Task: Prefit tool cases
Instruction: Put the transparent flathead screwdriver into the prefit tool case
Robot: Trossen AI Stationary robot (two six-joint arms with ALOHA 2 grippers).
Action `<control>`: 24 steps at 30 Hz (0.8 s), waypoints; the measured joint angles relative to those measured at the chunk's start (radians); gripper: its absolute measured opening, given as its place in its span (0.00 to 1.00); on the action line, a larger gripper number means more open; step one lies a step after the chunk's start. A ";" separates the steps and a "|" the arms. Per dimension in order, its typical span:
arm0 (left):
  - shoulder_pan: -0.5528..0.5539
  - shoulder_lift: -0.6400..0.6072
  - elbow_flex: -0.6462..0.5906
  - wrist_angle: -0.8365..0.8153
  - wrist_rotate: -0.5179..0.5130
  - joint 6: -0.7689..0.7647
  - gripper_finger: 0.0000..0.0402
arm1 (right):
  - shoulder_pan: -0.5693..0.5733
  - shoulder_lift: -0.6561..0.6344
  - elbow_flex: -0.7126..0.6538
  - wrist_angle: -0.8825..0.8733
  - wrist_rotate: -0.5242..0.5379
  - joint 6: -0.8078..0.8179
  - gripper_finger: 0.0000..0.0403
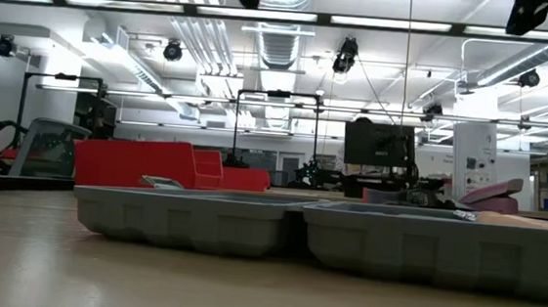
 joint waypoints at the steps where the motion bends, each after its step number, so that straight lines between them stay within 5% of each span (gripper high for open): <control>1: 0.000 -0.005 -0.013 0.000 -0.031 0.019 0.05 | -0.022 0.000 0.011 -0.035 0.017 0.017 0.06; 15: 0.003 -0.284 -0.204 0.027 -0.084 -0.135 0.05 | -0.351 0.101 0.410 -0.773 -0.065 0.260 0.06; 24: 0.003 -0.427 -0.242 -0.123 -0.084 -0.228 0.05 | -0.621 0.216 0.474 -0.916 -0.298 0.420 0.07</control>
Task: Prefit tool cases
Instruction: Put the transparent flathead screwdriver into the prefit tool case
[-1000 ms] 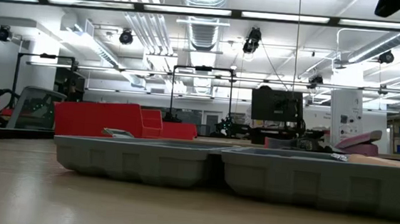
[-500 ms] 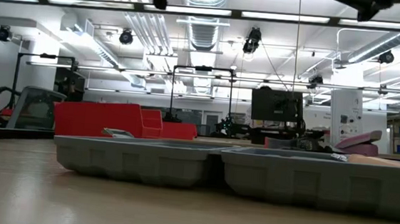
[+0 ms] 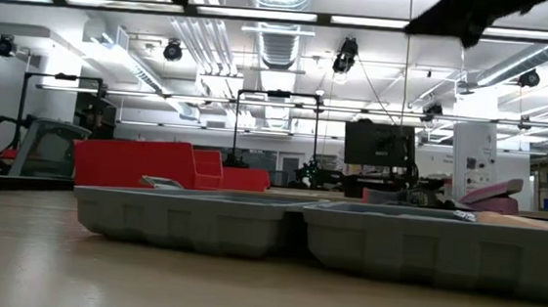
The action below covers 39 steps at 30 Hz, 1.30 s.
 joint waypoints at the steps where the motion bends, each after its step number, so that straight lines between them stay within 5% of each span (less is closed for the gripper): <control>1: 0.001 -0.001 0.003 -0.030 0.000 -0.015 0.05 | -0.034 0.021 -0.002 -0.004 -0.046 0.019 0.07; 8: 0.003 0.016 0.034 -0.250 0.001 -0.070 0.05 | -0.180 0.236 -0.008 -0.007 -0.212 0.075 0.15; 18: 0.012 0.028 0.035 -0.309 0.000 -0.009 0.05 | -0.292 0.515 0.022 0.000 -0.374 0.147 0.29; 28: 0.035 0.027 0.038 -0.345 0.000 0.074 0.05 | -0.338 0.685 0.077 0.017 -0.366 0.190 0.39; 39: 0.039 0.027 0.038 -0.390 0.095 0.070 0.05 | -0.358 0.772 0.035 0.114 -0.294 0.188 0.35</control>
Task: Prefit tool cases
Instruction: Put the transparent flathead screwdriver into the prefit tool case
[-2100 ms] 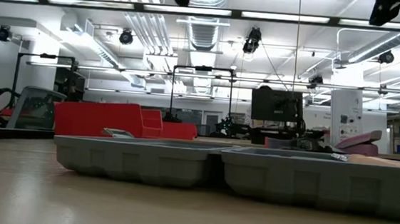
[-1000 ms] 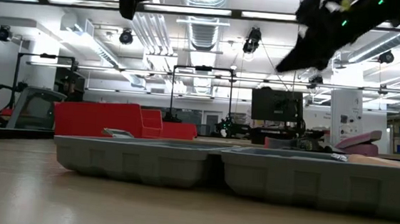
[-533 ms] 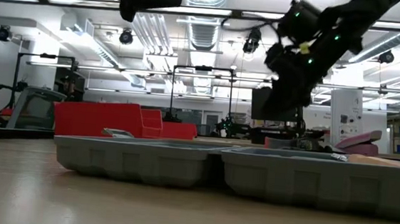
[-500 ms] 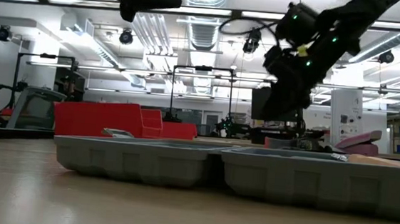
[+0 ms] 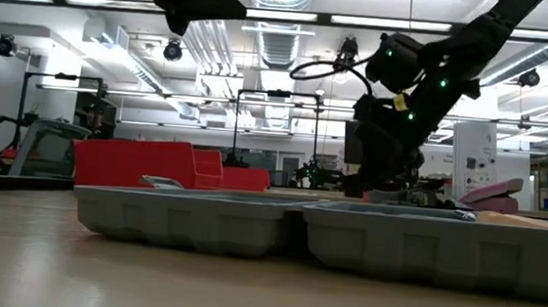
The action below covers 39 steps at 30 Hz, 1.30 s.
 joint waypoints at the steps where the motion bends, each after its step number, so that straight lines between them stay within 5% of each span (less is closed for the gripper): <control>1: 0.001 -0.001 0.000 0.001 0.002 0.000 0.05 | -0.006 0.009 -0.009 0.015 0.000 -0.001 0.35; 21: 0.030 -0.005 -0.004 0.001 0.125 0.026 0.05 | -0.065 0.119 -0.083 0.186 -0.015 -0.054 0.32; 39: 0.045 -0.005 -0.005 -0.024 0.125 0.044 0.05 | -0.092 0.122 -0.089 0.193 -0.103 -0.076 0.06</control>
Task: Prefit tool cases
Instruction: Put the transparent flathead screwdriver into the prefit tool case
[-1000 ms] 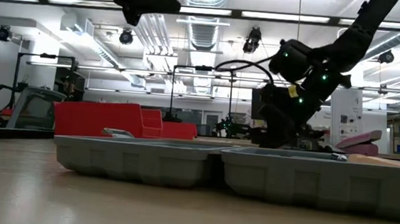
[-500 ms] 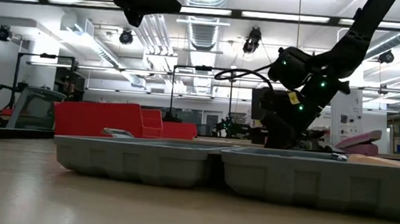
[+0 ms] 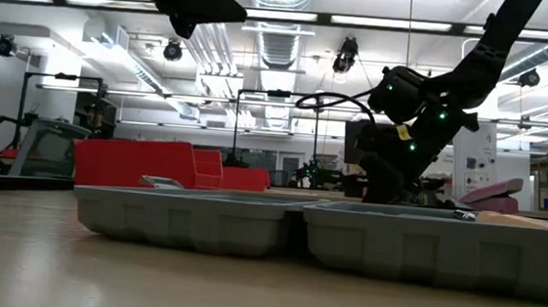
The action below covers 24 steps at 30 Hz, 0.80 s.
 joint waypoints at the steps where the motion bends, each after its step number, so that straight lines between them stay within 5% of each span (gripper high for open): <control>1: 0.002 0.000 0.000 -0.005 0.000 -0.003 0.05 | 0.000 -0.002 0.000 0.000 -0.001 0.001 0.06; 4: 0.014 0.000 -0.001 -0.012 0.009 -0.029 0.05 | 0.001 -0.012 -0.001 -0.005 -0.006 0.018 0.06; 11: 0.039 0.000 -0.013 -0.044 0.229 -0.066 0.05 | 0.020 -0.116 -0.006 -0.094 -0.045 0.061 0.05; 24: 0.039 0.083 -0.010 -0.190 0.289 -0.070 0.05 | 0.237 -0.343 0.059 -0.298 -0.055 0.363 0.05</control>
